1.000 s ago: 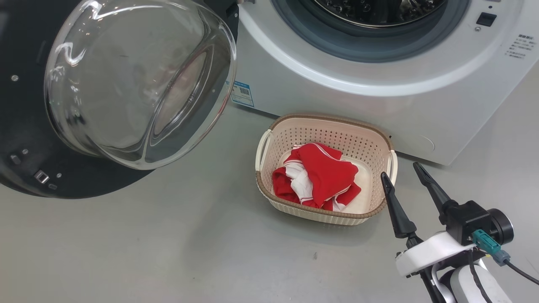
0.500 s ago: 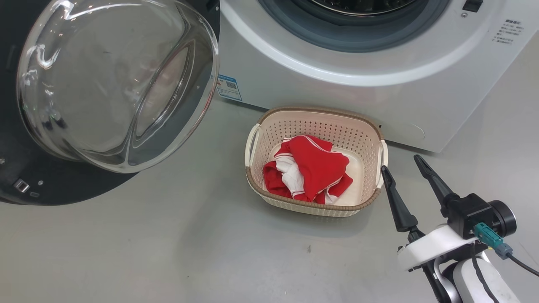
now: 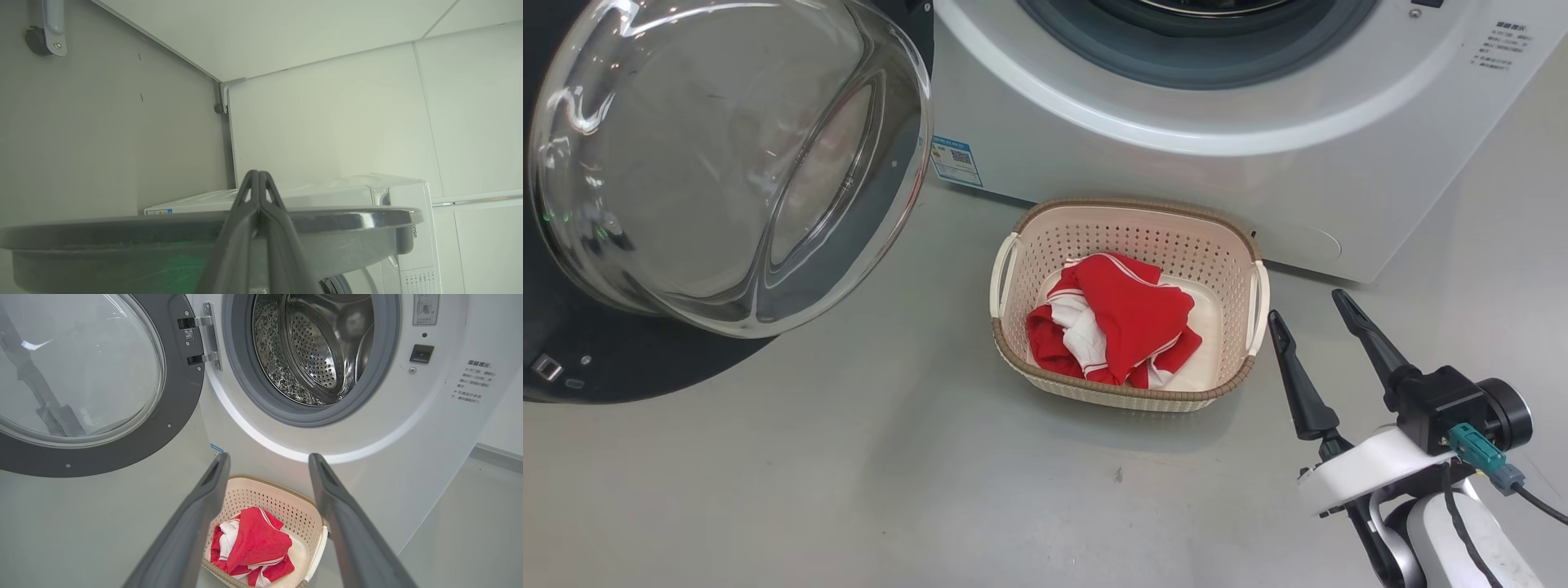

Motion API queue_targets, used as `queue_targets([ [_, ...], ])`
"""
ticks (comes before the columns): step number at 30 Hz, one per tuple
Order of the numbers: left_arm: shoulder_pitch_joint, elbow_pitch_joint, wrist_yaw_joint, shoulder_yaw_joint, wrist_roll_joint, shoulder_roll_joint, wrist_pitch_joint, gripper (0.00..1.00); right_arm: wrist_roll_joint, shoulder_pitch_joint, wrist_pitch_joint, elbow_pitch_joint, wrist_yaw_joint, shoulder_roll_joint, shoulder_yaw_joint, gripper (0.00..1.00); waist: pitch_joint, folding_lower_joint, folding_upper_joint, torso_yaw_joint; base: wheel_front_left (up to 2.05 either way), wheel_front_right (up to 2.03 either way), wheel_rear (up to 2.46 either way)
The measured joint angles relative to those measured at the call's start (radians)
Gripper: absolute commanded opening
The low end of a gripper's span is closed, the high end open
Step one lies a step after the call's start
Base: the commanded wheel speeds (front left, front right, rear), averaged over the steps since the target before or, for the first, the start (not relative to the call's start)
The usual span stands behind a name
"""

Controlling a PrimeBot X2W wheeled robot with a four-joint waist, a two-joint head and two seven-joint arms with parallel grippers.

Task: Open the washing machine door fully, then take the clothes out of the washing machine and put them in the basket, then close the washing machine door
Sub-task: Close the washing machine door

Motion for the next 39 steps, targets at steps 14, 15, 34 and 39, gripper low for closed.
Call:
queue_targets([
  [14, -0.007, 0.031, -0.066, -0.023, -0.028, 0.018, 0.145, 0.0, 0.0, -0.005, 0.001, -0.011, 0.0, -0.002, -0.001, 1.0, 0.007, 0.0, 0.0, 0.008, 0.0, 0.0, 0.0],
  [15, -0.007, 0.03, -0.075, -0.026, -0.036, 0.018, 0.164, 0.0, 0.0, -0.005, 0.001, -0.011, 0.0, -0.002, -0.001, 1.0, 0.007, 0.0, 0.0, 0.009, 0.0, 0.0, 0.0],
  [34, -0.005, -0.052, -0.16, -0.118, -0.132, 0.01, 0.459, 0.0, 0.0, -0.013, -0.005, -0.006, 0.0, -0.003, -0.005, 1.0, -0.011, 0.0, 0.0, 0.008, 0.0, 0.0, 0.0],
  [39, -0.003, -0.097, -0.178, -0.149, -0.14, 0.01, 0.524, 0.0, 0.0, -0.013, -0.006, -0.006, -0.001, -0.003, -0.01, 1.0, -0.016, 0.0, 0.0, 0.006, 0.0, 0.0, 0.0],
])
